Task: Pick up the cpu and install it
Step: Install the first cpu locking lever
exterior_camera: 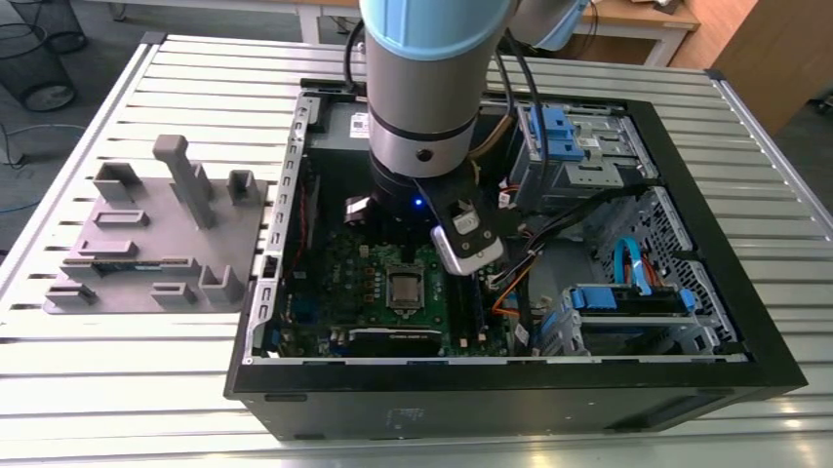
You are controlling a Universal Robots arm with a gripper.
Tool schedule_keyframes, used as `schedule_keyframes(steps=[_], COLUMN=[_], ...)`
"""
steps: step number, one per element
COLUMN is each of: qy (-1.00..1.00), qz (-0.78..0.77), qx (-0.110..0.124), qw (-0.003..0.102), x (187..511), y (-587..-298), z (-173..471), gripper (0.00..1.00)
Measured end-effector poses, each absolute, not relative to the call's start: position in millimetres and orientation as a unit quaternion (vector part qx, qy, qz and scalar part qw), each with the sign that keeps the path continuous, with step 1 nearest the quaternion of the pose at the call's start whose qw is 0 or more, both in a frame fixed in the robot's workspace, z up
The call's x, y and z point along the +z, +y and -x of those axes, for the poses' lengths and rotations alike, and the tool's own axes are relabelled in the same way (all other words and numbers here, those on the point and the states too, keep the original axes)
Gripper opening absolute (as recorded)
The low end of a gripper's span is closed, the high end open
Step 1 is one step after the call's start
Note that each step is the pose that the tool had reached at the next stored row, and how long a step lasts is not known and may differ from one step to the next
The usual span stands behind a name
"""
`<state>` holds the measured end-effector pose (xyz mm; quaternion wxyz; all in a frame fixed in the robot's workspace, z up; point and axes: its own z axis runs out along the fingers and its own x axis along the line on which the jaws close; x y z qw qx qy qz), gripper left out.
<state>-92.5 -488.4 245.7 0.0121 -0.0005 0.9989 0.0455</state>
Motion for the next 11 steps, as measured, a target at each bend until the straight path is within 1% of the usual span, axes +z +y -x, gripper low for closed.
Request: schedule_keyframes(steps=[11], qy=[0.999], qz=[0.0], qx=[0.045], qw=[0.012], x=[244.5], y=[-489.4], z=[92.5], gripper=[0.11])
